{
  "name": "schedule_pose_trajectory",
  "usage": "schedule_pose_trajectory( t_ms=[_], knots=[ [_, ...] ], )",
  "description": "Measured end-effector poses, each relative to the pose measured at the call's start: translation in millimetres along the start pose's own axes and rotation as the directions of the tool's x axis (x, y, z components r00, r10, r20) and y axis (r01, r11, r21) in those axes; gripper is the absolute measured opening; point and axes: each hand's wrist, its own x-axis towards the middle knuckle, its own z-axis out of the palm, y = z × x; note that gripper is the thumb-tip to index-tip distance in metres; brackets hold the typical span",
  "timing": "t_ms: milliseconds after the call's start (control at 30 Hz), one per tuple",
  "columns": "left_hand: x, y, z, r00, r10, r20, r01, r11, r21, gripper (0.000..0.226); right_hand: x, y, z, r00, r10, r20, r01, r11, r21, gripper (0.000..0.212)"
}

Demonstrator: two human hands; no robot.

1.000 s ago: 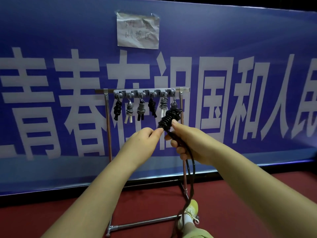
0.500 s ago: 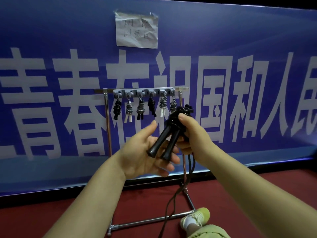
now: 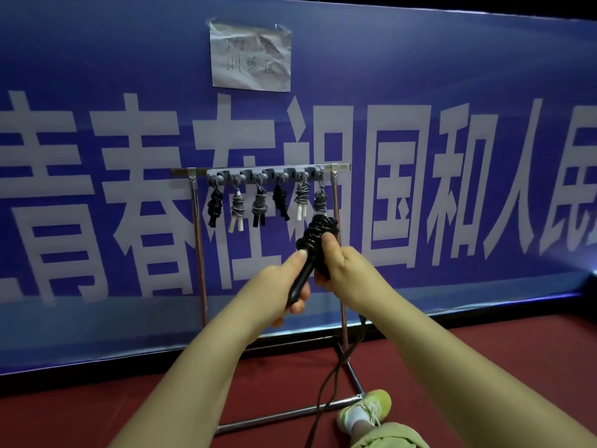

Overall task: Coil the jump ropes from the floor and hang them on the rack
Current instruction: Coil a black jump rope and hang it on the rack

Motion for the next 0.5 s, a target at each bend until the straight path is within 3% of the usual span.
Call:
schedule_pose_trajectory(
  t_ms=[100,267,400,500],
  knots=[
    [3.7,-3.8,-3.3,0.995,0.037,-0.09,-0.022,0.986,0.162,0.055,-4.3,7.6,4.8,0.998,0.066,0.012,-0.067,0.997,0.025,0.066],
    [4.9,-9.7,-3.0,0.944,0.226,-0.24,-0.114,0.907,0.407,0.053,-11.1,8.0,9.8,0.972,0.196,0.129,-0.221,0.949,0.224,0.071],
    [4.7,-10.4,-6.4,0.935,0.248,-0.254,-0.133,0.908,0.398,0.047,-10.3,5.4,9.1,0.959,0.209,0.191,-0.265,0.897,0.353,0.063],
    [2.0,-8.3,-4.7,0.962,0.207,-0.177,-0.144,0.938,0.316,0.043,-10.8,4.8,6.9,0.96,0.219,0.176,-0.277,0.844,0.46,0.051]
  ],
)
